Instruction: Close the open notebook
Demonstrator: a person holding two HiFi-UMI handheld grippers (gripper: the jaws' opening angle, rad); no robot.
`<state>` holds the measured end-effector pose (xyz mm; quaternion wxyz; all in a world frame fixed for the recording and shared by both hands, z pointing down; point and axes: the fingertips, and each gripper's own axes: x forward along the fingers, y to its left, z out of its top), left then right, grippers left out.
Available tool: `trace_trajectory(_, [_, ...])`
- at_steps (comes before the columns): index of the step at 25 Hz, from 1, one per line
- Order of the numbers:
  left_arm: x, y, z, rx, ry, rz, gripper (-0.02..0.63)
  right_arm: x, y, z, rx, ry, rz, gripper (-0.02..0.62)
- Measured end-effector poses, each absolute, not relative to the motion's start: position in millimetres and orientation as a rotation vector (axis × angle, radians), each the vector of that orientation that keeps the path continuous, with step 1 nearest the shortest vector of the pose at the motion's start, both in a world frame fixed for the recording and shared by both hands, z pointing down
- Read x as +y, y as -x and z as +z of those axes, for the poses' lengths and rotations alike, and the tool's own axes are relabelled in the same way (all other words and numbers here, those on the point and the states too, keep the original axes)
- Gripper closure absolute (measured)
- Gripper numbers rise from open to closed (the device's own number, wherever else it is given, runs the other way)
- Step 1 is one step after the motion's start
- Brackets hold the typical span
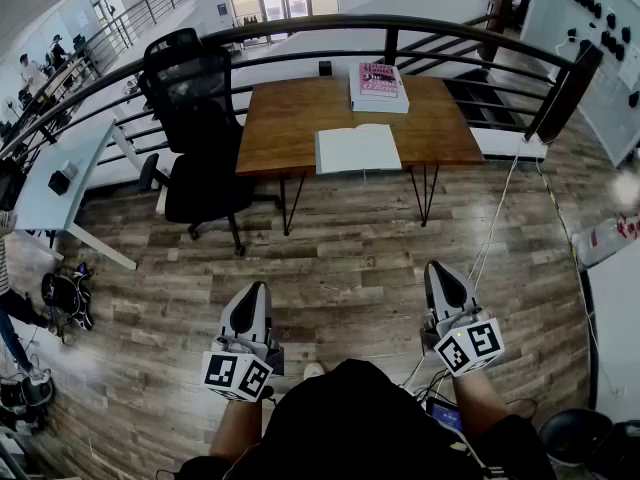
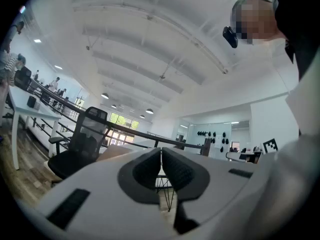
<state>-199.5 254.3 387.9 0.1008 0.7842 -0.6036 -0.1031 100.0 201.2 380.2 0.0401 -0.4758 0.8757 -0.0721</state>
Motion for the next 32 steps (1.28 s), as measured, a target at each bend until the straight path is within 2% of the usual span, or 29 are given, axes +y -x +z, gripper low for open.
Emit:
trace_trajectory(17, [262, 192, 388, -1.768, -2.323, -0.297, 0.586, 206, -113, 391, 2.558, 1.445, -0.39, 0.6])
trace_trajectory(30, [262, 166, 390, -1.746, -2.349, -0.27, 0.584, 218, -123, 389, 2.601, 1.404, -0.352, 0.597])
trace_trajectory(31, [261, 162, 389, -1.747, -2.357, -0.271, 0.584, 219, -124, 387, 2.604, 1.388, -0.343, 0.589])
trace_trajectory(32, [260, 159, 387, -1.749, -2.367, -0.273, 0.584, 220, -125, 384, 2.609, 1.365, -0.331, 0.531])
